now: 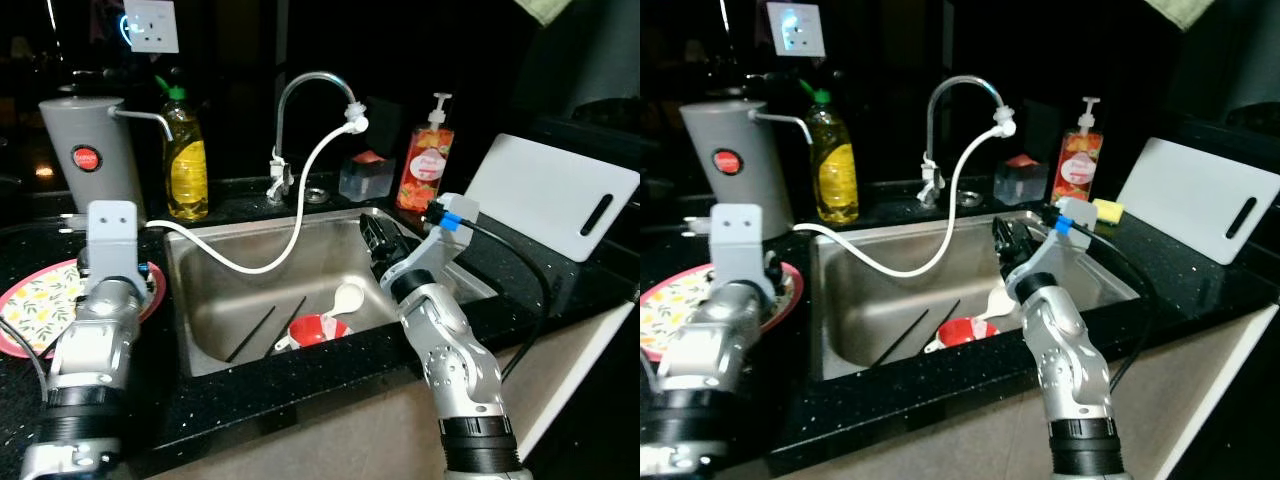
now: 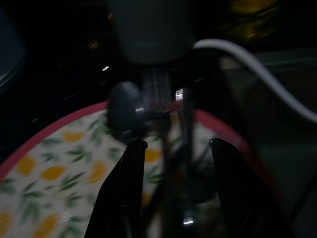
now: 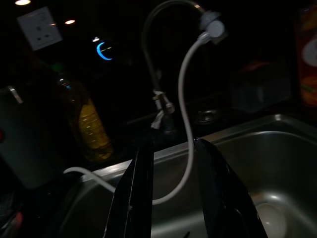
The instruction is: Kitchen organization
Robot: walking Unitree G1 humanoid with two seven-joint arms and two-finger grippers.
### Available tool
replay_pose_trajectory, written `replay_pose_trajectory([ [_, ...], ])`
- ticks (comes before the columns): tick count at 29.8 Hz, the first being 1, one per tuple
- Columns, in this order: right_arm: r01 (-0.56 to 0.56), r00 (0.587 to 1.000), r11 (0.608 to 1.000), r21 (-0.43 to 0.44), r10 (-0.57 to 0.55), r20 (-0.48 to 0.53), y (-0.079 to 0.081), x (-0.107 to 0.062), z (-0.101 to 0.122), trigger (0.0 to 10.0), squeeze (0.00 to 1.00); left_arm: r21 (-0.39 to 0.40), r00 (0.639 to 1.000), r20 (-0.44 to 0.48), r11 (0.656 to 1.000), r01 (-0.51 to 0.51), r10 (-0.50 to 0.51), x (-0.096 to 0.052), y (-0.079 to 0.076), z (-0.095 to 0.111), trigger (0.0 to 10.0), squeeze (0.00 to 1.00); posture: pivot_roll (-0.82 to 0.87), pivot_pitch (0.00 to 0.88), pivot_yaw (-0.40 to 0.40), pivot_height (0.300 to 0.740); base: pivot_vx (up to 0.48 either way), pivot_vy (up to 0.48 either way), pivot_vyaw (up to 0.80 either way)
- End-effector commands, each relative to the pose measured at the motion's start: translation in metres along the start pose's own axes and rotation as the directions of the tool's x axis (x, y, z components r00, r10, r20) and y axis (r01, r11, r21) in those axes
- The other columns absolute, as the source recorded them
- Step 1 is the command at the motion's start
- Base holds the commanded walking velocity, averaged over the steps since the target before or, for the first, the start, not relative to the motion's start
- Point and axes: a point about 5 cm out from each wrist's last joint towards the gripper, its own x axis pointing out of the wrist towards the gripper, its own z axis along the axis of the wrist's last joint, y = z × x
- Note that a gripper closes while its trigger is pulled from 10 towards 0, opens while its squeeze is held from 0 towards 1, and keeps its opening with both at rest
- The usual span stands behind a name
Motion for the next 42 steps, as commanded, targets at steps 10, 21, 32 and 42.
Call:
replay_pose_trajectory([
  [10, 0.05, 0.997, 0.999, 0.007, -0.049, -0.066, -0.002, -0.009, -0.019, 10.0, 0.0, 0.056, 0.995, -0.021, 0.993, 0.1, -0.099, -0.015, -0.002, 0.013, 10.0, 0.0, 0.01, 0.019, -0.011, 0.74, 0.0, 0.0, 0.0],
  [21, 0.087, 0.993, 0.996, 0.011, -0.086, -0.081, -0.006, -0.017, -0.022, 10.0, 0.0, 0.027, 0.994, -0.057, 0.995, 0.094, -0.093, -0.014, 0.008, 0.025, 10.0, 0.0, 0.02, 0.113, 0.01, 0.74, 0.0, 0.0, 0.0],
  [32, 0.1, 0.987, 0.995, 0.025, -0.096, -0.132, -0.008, -0.029, -0.03, 10.0, 0.0, 0.014, 0.999, -0.014, 0.999, 0.037, -0.037, -0.016, 0.027, 0.041, 10.0, 0.0, 0.04, 0.157, -0.031, 0.74, 0.0, 0.0, 0.0],
  [42, 0.07, 0.991, 0.997, 0.015, -0.068, -0.118, -0.004, -0.022, -0.027, 10.0, 0.0, -0.022, 0.997, -0.019, 0.997, 0.071, -0.072, -0.013, 0.019, 0.036, 10.0, 0.0, 0.0, 0.08, -0.02, 0.74, 0.0, 0.0, 0.0],
])
